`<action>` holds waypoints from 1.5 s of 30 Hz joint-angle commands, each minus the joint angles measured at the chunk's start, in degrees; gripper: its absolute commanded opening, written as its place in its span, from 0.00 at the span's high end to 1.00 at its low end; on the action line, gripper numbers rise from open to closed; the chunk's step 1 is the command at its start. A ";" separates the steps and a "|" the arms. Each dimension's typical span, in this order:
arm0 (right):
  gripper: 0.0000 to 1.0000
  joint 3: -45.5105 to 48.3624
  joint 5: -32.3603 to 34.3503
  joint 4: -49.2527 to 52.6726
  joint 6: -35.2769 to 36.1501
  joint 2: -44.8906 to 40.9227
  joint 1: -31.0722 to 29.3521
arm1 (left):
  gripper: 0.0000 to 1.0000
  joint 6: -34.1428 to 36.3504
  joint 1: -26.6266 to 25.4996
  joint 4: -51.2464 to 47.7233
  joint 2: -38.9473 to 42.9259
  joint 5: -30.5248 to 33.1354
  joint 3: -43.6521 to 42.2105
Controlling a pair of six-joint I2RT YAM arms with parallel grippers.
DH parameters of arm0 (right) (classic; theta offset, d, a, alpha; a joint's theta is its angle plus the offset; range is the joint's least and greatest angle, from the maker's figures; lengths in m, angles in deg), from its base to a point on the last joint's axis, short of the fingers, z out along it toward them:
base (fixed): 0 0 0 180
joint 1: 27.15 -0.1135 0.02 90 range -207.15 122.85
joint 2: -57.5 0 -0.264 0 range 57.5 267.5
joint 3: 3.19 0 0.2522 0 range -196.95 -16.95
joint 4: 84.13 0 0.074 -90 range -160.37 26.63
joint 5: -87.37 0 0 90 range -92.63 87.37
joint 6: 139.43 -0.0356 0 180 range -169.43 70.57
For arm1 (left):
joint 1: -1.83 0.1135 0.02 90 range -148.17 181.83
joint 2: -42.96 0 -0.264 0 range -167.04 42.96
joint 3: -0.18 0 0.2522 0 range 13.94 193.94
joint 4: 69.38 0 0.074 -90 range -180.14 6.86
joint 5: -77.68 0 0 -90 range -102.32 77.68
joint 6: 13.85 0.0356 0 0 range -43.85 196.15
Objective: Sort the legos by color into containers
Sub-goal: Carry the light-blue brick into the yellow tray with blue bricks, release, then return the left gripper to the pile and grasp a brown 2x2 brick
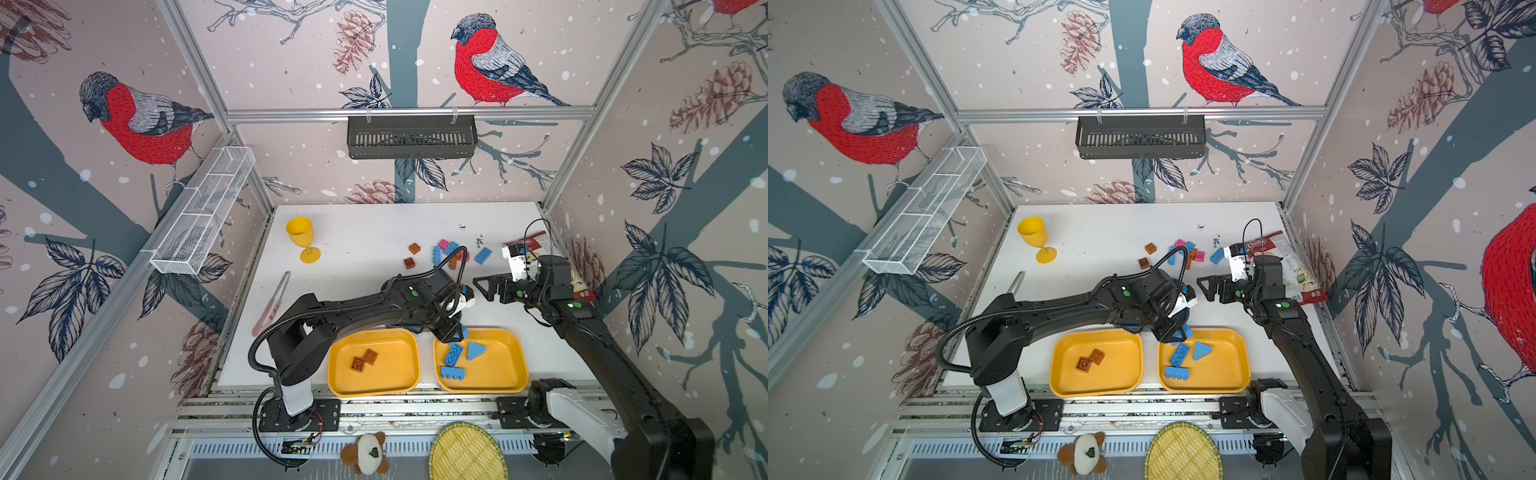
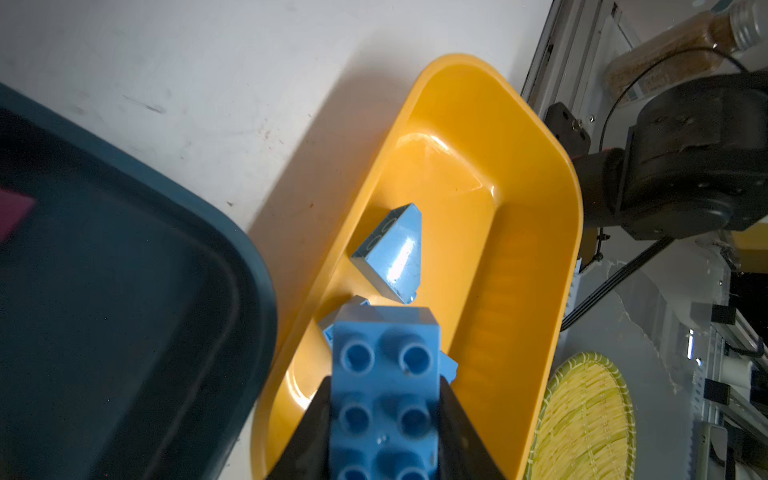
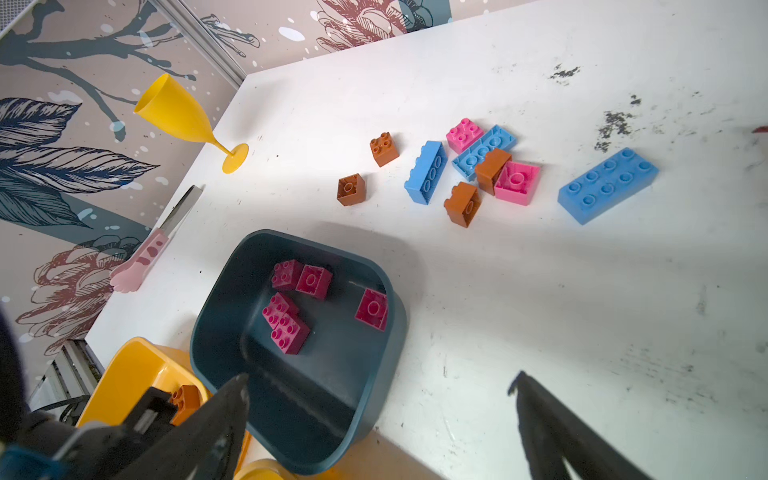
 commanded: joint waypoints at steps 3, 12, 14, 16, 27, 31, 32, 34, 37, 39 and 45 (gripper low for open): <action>0.00 1.74 2.37 2.92 -2.07 -3.47 0.41 | 0.64 1.98 -0.74 3.20 -0.58 -2.94 -0.82; 0.00 2.18 3.24 2.42 -2.74 -4.82 1.17 | 0.36 3.41 -0.80 2.02 2.31 -0.61 -0.49; 0.00 2.19 2.90 1.62 -2.88 -4.41 1.12 | 0.33 4.56 -0.19 0.08 3.80 1.97 0.31; 0.00 2.18 2.05 0.62 -3.05 -3.76 1.10 | 0.32 5.32 1.68 -1.58 4.71 3.62 1.23; 0.00 1.75 -0.13 -4.23 -3.68 0.25 0.99 | 0.32 -1.90 18.73 -3.43 -1.73 21.89 11.96; 0.00 1.31 -0.71 -5.59 -3.44 2.34 0.88 | 0.32 -6.14 22.14 -6.06 -9.37 27.42 19.54; 0.00 1.22 -0.75 -5.72 -3.37 2.81 0.87 | 0.32 -6.87 22.59 -7.02 -11.07 28.28 21.35; 0.01 0.88 -0.84 -6.27 -3.16 3.90 0.90 | 0.33 -8.57 23.42 -8.50 -14.40 30.61 24.91; 0.00 0.62 -1.33 -7.18 -2.87 5.57 0.86 | 0.33 -10.51 23.99 -9.76 -18.89 32.94 28.95; 0.00 0.10 -1.69 -7.15 -2.35 6.74 1.00 | 0.33 -11.51 24.32 -11.44 -21.78 33.32 31.91; 0.00 -1.72 -3.01 -6.42 -0.56 10.60 1.06 | 0.33 -15.30 24.20 -11.28 -25.33 34.03 33.84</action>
